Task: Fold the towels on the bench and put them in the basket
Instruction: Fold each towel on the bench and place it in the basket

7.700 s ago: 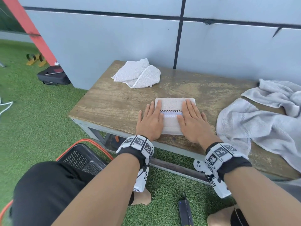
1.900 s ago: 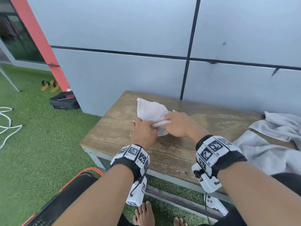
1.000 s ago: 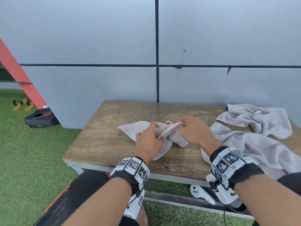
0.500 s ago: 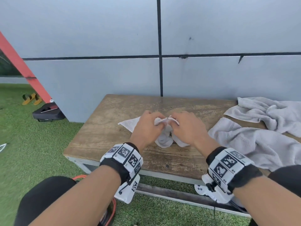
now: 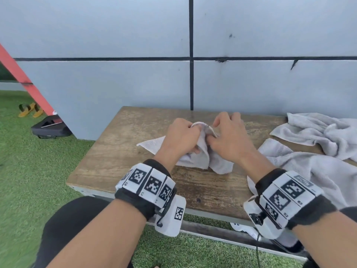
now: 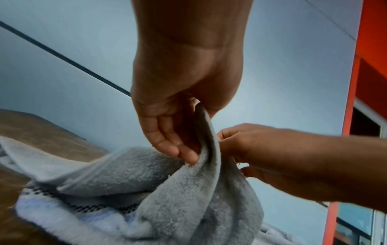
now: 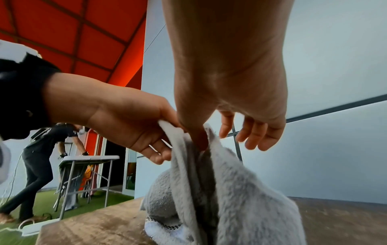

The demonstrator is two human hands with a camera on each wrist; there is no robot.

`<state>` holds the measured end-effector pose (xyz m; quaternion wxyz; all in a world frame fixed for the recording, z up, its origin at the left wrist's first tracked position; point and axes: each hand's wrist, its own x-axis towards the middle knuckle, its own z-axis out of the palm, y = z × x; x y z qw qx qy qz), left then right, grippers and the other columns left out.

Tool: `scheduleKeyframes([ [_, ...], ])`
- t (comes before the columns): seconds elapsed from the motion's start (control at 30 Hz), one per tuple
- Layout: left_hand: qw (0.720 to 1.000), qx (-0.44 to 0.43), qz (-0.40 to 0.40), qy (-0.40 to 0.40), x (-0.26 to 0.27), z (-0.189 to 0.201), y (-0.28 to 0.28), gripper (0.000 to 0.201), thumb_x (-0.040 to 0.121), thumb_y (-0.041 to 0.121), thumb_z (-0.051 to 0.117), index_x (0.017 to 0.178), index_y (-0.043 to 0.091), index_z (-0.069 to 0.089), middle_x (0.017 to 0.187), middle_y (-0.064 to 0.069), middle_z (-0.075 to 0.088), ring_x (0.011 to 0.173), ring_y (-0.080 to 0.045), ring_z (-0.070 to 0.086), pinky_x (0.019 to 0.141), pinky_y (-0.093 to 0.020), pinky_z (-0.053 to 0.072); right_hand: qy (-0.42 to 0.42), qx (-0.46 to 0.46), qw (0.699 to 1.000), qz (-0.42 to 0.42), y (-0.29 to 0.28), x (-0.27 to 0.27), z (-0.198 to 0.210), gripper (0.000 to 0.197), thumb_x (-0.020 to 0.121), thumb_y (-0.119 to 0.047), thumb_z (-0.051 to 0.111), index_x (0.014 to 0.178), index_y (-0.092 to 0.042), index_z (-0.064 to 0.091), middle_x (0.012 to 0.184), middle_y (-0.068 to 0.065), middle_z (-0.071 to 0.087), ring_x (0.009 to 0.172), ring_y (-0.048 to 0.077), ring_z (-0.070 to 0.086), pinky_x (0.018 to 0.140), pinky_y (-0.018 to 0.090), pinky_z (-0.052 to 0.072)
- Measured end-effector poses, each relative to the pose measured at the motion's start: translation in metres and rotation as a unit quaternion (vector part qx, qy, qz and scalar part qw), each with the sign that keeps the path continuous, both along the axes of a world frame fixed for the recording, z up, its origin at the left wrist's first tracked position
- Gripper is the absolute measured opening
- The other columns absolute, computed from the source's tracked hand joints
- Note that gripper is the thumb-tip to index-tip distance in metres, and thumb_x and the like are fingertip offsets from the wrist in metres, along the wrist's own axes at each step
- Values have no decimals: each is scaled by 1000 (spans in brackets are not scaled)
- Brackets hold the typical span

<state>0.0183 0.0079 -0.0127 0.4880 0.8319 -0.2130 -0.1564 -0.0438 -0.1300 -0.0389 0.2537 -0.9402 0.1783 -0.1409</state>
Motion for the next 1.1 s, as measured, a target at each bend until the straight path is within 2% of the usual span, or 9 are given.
scheduleKeyframes([
  [0.07,999,-25,20,27,3,2,-5,36,100,23,51,77,-1,64,67,-24,70,57,-33,73,64,-52,60,-29,17,999,-11,-1,-2,-5,28,87,-30,62,104,-17,44,113,6,36,106,28,39,90,40,43],
  [0.13,996,-47,48,63,9,2,-8,36,102,26,50,87,0,69,70,-18,74,63,-36,74,68,-47,61,-28,15,999,-2,-4,-4,-9,22,89,-29,59,102,-18,45,110,4,37,105,26,37,88,36,40],
  [0.27,981,-118,102,114,21,4,-17,35,101,26,54,74,10,70,70,-14,74,69,-34,75,68,-41,64,-24,47,998,26,-9,-8,-16,19,89,-36,57,99,-23,50,104,0,49,106,23,43,88,38,41],
  [0.4,968,-164,105,160,24,4,-26,31,102,23,54,82,7,72,86,-22,75,80,-37,75,69,-40,64,-137,57,988,40,0,-14,-21,29,83,-42,53,103,-21,48,104,-4,48,99,20,48,87,44,46],
  [0.53,961,-189,95,177,26,2,-25,30,103,21,52,96,1,73,95,-24,74,78,-31,75,65,-34,61,-205,23,978,36,3,-18,-22,44,82,-42,65,117,-22,47,115,-2,34,109,18,43,95,42,46],
  [0.7,959,-197,101,176,25,-5,-22,27,102,22,54,107,-1,68,105,-24,73,96,-37,73,75,-46,63,-106,-12,994,31,-2,-14,-27,42,81,-62,61,99,-24,57,117,-3,30,112,20,33,100,32,33],
  [0.87,931,-284,157,165,22,-2,-14,6,103,14,53,108,14,55,100,-13,67,89,-29,70,72,-42,63,-21,-14,1000,11,-7,-9,-33,14,92,-34,55,82,-25,60,111,0,45,112,28,34,98,39,36],
  [0.97,917,-330,188,124,28,3,-4,9,105,12,48,103,18,54,95,-8,62,79,-22,63,65,-36,62,-94,42,995,-15,-9,-4,-25,15,96,-26,50,101,-23,64,111,4,46,110,24,32,95,35,33],
  [1.1,902,-376,185,107,31,9,7,23,107,12,44,93,14,63,98,-3,65,93,-19,66,83,-38,62,-245,39,969,-3,-6,-2,-4,14,105,-24,42,93,-19,46,80,-1,50,77,21,45,71,33,34],
])
